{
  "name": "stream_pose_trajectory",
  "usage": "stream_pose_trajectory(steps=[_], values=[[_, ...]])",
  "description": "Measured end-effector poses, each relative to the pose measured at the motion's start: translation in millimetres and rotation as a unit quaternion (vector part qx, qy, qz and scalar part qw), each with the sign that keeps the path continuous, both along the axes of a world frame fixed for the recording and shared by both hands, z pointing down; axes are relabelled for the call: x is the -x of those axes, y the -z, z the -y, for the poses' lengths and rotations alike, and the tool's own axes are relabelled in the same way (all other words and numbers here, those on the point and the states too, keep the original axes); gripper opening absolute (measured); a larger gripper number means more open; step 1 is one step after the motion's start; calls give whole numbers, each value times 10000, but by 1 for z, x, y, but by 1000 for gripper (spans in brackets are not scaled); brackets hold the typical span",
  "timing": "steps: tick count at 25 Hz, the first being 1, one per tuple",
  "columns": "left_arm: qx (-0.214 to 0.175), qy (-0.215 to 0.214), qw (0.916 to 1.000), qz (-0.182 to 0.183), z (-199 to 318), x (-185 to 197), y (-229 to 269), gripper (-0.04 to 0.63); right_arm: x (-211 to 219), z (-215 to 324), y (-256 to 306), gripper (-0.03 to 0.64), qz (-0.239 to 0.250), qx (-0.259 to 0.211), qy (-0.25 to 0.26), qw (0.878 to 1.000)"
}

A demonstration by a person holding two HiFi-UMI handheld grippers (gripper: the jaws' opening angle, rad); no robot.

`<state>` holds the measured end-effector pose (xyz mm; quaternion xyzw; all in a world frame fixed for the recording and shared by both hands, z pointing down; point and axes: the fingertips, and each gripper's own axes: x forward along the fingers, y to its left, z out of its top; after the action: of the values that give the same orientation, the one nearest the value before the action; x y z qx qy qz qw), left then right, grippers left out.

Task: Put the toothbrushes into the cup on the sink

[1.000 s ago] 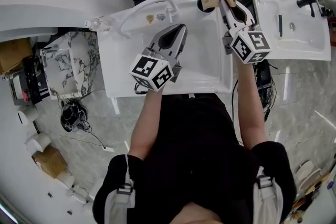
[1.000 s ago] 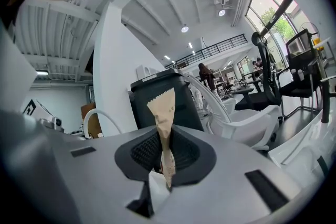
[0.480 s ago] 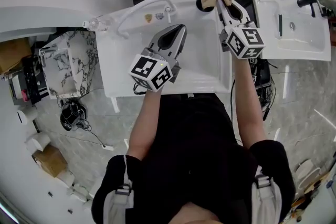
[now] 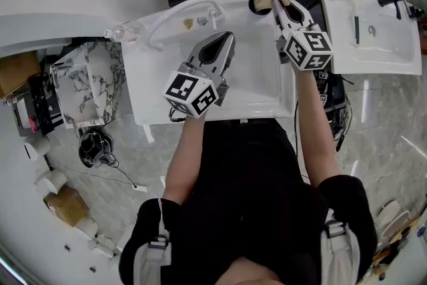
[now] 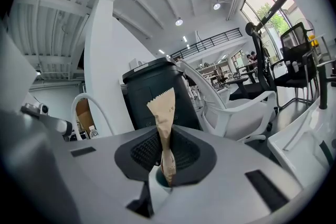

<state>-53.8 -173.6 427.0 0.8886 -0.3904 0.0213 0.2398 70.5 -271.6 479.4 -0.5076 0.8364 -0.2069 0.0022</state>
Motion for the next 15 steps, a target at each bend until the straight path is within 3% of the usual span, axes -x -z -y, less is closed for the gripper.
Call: stream_pose_trajectory(steps=[15], values=[[55, -48, 10000, 30, 4, -4, -4, 9, 5, 5, -25, 52, -28, 260, 61, 9996]])
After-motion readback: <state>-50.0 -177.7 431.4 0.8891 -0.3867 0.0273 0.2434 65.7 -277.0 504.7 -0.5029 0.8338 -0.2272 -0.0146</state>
